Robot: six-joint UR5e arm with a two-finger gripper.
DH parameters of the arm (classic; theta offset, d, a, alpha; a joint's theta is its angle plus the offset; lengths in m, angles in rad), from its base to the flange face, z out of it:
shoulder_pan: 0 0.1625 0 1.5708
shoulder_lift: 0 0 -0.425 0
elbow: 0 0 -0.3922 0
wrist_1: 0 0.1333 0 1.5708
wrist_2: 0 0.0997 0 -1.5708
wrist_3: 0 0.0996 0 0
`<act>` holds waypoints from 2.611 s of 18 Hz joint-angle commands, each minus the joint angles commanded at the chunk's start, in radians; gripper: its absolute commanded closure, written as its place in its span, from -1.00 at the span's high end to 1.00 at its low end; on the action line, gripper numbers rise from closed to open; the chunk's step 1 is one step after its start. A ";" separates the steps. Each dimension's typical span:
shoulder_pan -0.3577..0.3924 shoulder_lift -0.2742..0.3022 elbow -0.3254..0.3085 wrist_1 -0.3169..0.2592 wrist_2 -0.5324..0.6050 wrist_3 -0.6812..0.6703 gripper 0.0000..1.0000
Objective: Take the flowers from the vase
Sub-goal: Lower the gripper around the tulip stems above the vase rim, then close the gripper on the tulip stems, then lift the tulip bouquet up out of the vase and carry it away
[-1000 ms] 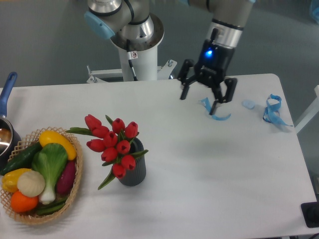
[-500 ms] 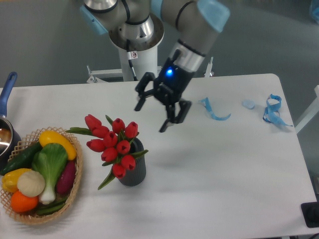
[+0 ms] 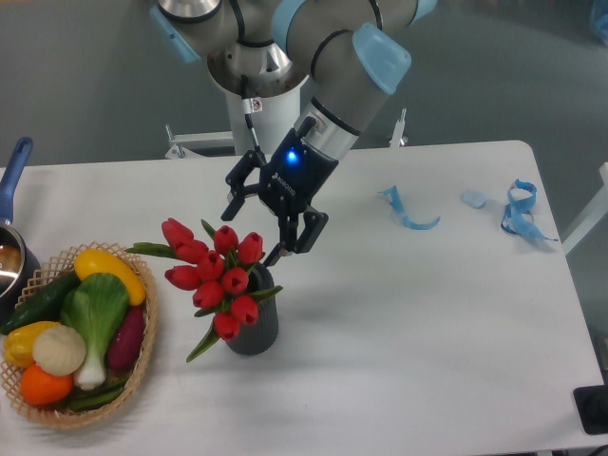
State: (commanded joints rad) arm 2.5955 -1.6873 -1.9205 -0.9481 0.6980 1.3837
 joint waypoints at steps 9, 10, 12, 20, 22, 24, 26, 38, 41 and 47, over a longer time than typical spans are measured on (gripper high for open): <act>-0.049 -0.069 0.014 0.060 0.000 -0.002 1.00; -0.052 -0.081 0.014 0.066 0.000 -0.002 1.00; -0.066 -0.094 0.017 0.069 -0.005 0.000 1.00; -0.072 -0.109 0.037 0.080 -0.023 -0.002 0.60; -0.072 -0.109 0.038 0.081 -0.029 -0.002 0.32; -0.071 -0.111 0.044 0.081 -0.041 -0.002 0.21; -0.067 -0.109 0.046 0.081 -0.043 -0.005 -0.01; -0.055 -0.092 0.081 0.075 -0.046 -0.098 -0.20; -0.057 -0.063 0.129 0.072 -0.084 -0.219 -0.19; -0.055 0.012 0.173 0.069 -0.124 -0.339 -0.19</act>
State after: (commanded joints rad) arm 2.5403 -1.6752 -1.7473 -0.8790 0.5737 1.0448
